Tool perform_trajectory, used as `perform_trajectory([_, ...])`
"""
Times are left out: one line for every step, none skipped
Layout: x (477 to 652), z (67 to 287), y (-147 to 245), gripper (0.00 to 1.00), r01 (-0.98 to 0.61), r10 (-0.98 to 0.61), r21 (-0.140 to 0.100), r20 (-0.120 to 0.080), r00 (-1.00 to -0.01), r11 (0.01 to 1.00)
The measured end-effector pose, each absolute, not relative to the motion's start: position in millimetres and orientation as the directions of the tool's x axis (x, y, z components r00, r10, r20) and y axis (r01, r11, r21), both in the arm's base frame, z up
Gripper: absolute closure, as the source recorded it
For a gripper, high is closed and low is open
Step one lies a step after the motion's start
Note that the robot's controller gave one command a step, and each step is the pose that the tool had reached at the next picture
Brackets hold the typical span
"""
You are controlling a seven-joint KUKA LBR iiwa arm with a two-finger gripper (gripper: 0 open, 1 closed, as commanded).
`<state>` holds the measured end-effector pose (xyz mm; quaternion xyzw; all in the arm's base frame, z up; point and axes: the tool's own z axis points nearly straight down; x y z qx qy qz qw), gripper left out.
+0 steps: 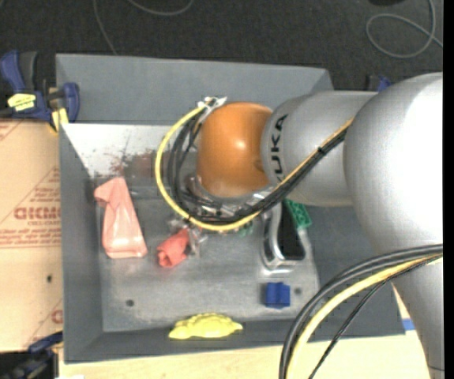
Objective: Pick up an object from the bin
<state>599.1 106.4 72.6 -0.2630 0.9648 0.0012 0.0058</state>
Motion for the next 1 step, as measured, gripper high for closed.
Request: perform_trajectory([599.1,72.6,106.5,1.00,-0.507,-0.507,-0.001,-0.012,-0.862,0.862])
